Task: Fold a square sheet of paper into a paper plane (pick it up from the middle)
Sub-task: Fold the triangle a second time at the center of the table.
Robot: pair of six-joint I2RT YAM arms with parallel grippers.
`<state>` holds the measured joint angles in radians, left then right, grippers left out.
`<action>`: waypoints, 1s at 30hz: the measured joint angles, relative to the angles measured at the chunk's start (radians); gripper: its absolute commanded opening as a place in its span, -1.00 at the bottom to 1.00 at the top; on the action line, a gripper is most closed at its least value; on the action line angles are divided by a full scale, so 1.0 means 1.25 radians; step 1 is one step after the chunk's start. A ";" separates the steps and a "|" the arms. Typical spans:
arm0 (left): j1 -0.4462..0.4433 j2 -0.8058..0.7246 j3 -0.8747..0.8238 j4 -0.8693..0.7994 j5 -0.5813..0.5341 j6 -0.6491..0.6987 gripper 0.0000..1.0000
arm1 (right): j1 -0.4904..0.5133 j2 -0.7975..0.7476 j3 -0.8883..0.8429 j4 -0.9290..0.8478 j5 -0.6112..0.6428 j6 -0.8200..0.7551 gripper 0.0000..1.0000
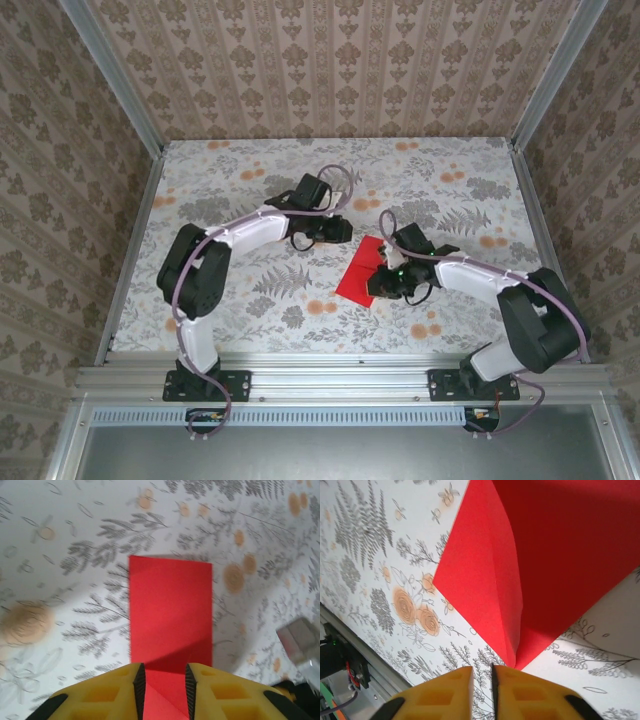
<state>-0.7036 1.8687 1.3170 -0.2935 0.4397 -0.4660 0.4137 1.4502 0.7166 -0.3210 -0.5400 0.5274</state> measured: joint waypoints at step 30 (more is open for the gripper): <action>-0.080 0.062 -0.107 0.049 0.003 -0.025 -0.18 | -0.080 0.142 0.002 0.162 -0.091 0.012 -0.40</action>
<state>-0.8032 1.9457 1.1828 -0.2329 0.4431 -0.4973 0.3138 1.6276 0.7189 -0.1181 -0.6537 0.5426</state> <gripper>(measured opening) 0.393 0.313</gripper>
